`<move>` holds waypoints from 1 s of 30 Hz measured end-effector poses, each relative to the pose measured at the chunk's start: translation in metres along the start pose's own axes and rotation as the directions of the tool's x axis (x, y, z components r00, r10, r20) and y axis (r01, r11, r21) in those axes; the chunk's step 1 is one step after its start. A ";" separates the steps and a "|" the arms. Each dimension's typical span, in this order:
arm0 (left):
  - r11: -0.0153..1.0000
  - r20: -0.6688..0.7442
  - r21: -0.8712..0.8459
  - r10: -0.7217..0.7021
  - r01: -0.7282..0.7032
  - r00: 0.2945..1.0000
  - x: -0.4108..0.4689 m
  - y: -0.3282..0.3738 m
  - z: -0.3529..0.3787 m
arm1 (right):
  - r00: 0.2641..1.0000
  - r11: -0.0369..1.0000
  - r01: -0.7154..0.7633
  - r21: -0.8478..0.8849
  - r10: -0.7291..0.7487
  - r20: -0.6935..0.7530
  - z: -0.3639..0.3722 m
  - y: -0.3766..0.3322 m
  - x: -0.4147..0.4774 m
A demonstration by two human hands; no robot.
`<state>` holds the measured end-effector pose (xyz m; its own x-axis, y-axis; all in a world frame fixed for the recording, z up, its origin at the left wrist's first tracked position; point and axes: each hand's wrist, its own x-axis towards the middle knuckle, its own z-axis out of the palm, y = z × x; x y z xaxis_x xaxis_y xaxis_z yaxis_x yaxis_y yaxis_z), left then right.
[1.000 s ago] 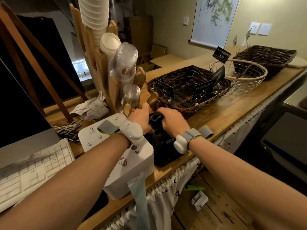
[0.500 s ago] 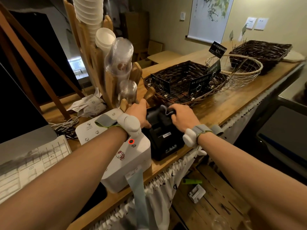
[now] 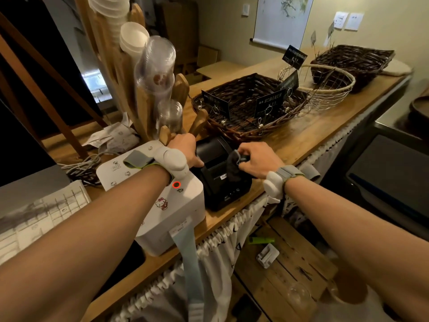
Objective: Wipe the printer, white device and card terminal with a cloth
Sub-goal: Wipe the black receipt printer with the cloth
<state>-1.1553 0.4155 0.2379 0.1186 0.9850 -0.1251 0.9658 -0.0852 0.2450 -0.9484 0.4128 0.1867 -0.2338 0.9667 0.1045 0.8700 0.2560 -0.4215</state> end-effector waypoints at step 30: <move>1.000 0.049 0.020 0.011 -0.012 0.999 0.001 0.005 -0.004 | 0.982 0.981 0.188 0.041 -0.187 -0.015 0.037 -0.048 -0.022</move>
<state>-1.1513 0.4163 0.2430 0.1401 0.9756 -0.1691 0.9687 -0.0997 0.2273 -1.0007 0.3788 0.1711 -0.3860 0.9016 0.1953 0.7918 0.4324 -0.4313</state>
